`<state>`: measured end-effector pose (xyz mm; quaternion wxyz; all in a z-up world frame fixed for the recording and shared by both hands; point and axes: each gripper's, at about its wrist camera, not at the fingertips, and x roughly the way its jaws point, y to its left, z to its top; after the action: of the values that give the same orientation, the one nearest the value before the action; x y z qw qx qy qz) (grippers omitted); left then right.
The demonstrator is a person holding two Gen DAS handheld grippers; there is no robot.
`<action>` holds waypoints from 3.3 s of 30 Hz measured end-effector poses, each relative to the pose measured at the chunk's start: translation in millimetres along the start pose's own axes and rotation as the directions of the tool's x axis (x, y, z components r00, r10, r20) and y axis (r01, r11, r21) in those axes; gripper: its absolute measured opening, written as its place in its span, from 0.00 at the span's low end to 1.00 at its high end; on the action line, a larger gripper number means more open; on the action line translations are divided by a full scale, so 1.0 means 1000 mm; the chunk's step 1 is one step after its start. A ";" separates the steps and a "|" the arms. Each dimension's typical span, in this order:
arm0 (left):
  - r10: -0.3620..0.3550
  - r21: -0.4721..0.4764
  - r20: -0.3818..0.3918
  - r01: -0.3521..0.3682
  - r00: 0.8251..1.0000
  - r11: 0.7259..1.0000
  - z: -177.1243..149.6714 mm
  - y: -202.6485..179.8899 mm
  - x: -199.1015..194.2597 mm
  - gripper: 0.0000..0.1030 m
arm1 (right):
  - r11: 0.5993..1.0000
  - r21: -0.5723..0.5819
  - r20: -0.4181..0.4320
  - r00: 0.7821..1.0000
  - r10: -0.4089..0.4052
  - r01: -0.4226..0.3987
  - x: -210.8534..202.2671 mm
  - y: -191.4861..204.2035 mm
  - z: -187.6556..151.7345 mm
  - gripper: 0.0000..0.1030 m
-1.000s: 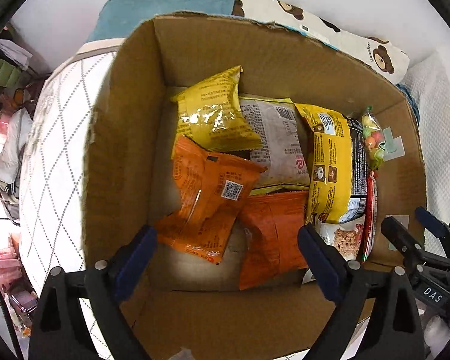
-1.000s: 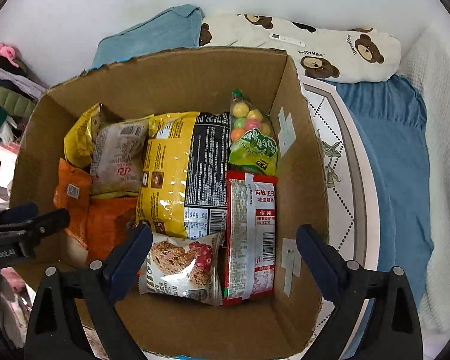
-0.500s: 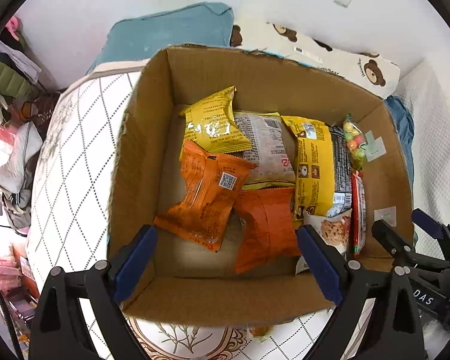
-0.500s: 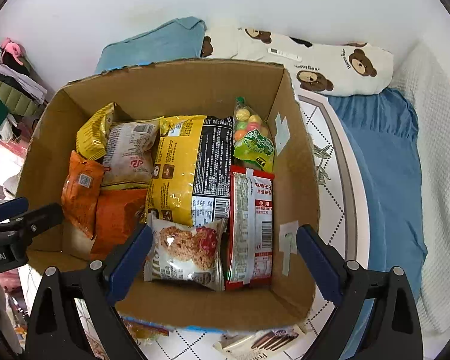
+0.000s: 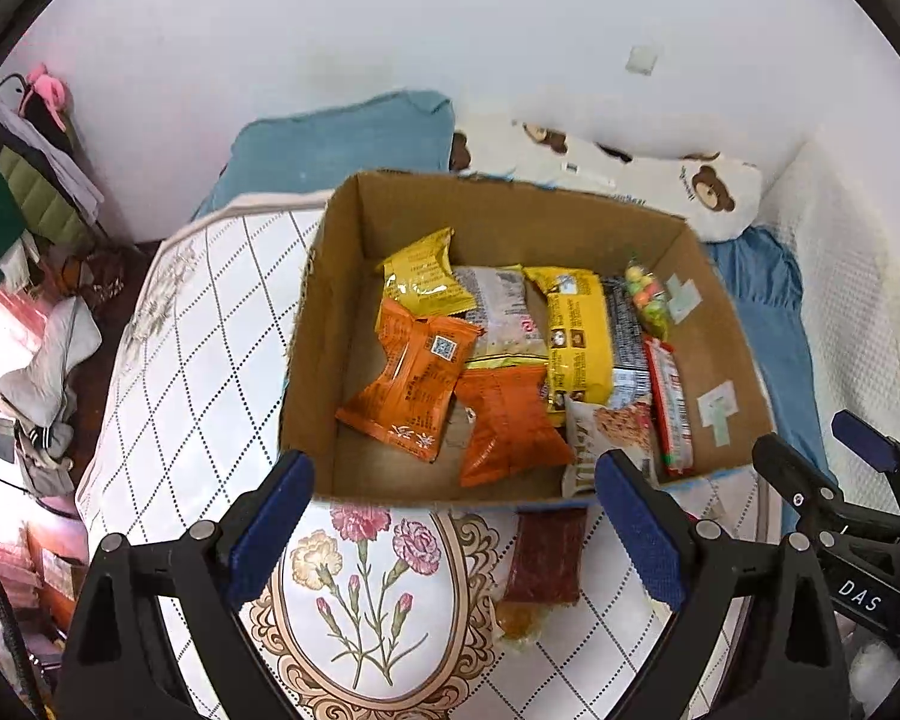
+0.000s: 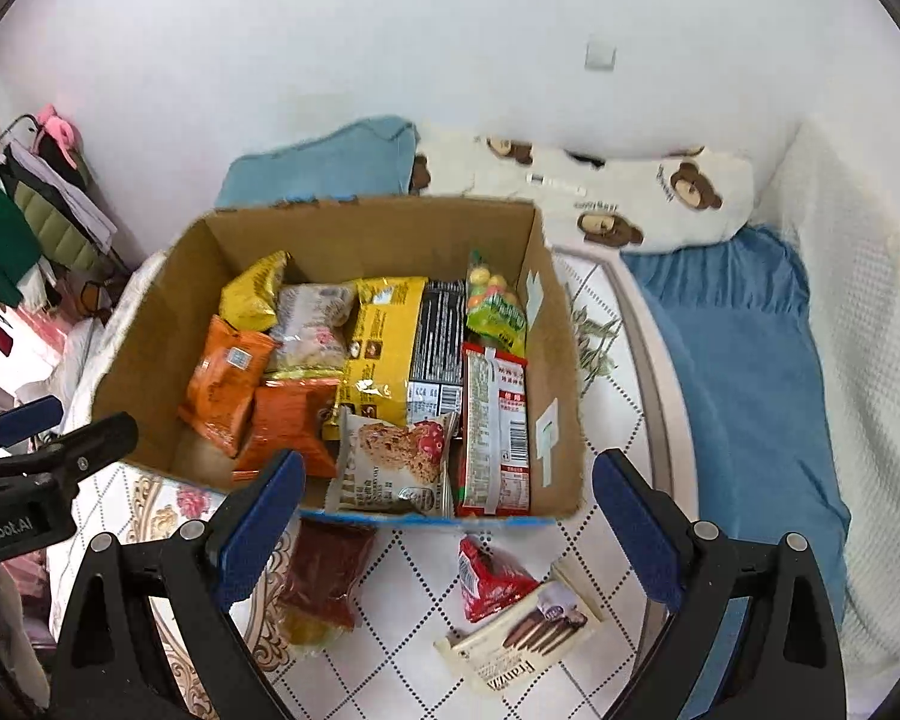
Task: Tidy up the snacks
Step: 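Move both tools back over the remaining snacks, then grasp the brown packet with left tool while right tool grasps the Franzzi cookie pack, then lower both packets into the cardboard box and open both tools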
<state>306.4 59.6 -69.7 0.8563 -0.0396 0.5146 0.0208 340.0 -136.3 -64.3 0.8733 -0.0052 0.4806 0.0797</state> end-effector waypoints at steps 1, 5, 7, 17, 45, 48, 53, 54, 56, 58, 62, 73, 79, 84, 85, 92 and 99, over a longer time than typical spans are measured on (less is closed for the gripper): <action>-0.001 0.002 0.014 0.001 1.000 1.000 -0.004 -0.001 -0.006 0.93 | 1.000 0.002 0.018 1.000 0.000 0.000 -0.009 0.000 -0.003 0.96; -0.002 0.010 0.068 0.002 0.998 1.000 -0.018 -0.004 -0.029 0.93 | 1.000 0.004 0.082 0.997 -0.008 0.007 -0.038 0.001 -0.014 0.96; 0.004 0.016 0.098 -0.006 0.995 1.000 -0.025 -0.007 -0.039 0.93 | 1.000 0.006 0.116 0.993 -0.019 0.018 -0.053 0.002 -0.021 0.96; 0.010 0.024 0.157 -0.014 0.988 1.000 -0.046 -0.017 -0.057 0.93 | 0.992 0.100 0.123 0.990 0.071 -0.083 -0.078 -0.011 -0.049 0.96; 0.078 0.204 -0.371 -0.001 0.925 0.979 -0.089 -0.093 0.174 0.52 | 0.867 0.498 -0.275 0.945 0.175 -0.016 0.128 -0.102 -0.168 0.67; 0.075 0.195 -0.358 -0.004 0.931 0.981 -0.092 -0.093 0.171 0.52 | 0.879 0.476 -0.293 0.941 0.167 -0.008 0.129 -0.099 -0.165 0.67; 0.063 0.163 -0.358 -0.004 0.932 0.987 -0.100 -0.077 0.161 0.51 | 0.904 0.427 -0.333 0.929 0.163 -0.006 0.146 -0.090 -0.159 0.67; 0.061 0.155 -0.362 -0.005 0.930 0.988 -0.104 -0.073 0.159 0.51 | 0.911 0.412 -0.343 0.926 0.161 -0.006 0.148 -0.089 -0.161 0.67; 0.043 0.129 -0.386 0.007 0.921 0.992 -0.115 -0.063 0.153 0.51 | 0.932 0.361 -0.347 0.925 0.157 -0.023 0.144 -0.081 -0.165 0.64; 0.000 0.082 -0.424 0.038 0.905 0.996 -0.129 -0.053 0.147 0.51 | 0.960 0.275 -0.371 0.916 0.152 -0.048 0.139 -0.063 -0.174 0.63; -0.070 0.014 -0.474 0.087 0.878 0.996 -0.159 -0.036 0.133 0.51 | 0.990 0.100 -0.418 0.898 0.136 -0.103 0.124 -0.026 -0.199 0.62; -0.152 -0.103 -0.512 0.116 0.845 0.988 -0.197 -0.022 0.147 0.56 | 0.986 0.105 -0.441 0.882 0.165 -0.132 0.119 0.000 -0.240 0.67; -0.140 -0.106 -0.523 0.098 0.841 0.989 -0.187 -0.028 0.158 0.57 | 0.970 0.216 -0.421 0.886 0.194 -0.110 0.127 -0.018 -0.233 0.72; -0.117 -0.083 -0.488 0.087 0.865 0.993 -0.165 -0.021 0.148 0.57 | 0.978 0.184 -0.412 0.896 0.165 -0.095 0.122 -0.010 -0.239 0.71; -0.109 -0.072 -0.470 0.085 0.876 0.994 -0.164 -0.023 0.143 0.57 | 0.980 0.177 -0.411 0.898 0.156 -0.089 0.121 -0.010 -0.239 0.70; -0.109 -0.037 -0.405 0.103 0.908 0.994 -0.148 -0.029 0.114 0.51 | 0.984 0.140 -0.365 0.917 0.159 -0.114 0.099 0.006 -0.237 0.58; -0.206 -0.033 -0.297 0.206 0.932 0.978 -0.107 -0.029 0.047 0.51 | 0.961 0.138 -0.249 0.931 0.268 -0.240 0.040 0.014 -0.187 0.55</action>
<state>236.5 20.4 -159.9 0.7660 -0.0966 0.6311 -0.0748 201.8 -132.7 -197.7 0.7824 0.0925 0.5932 0.1653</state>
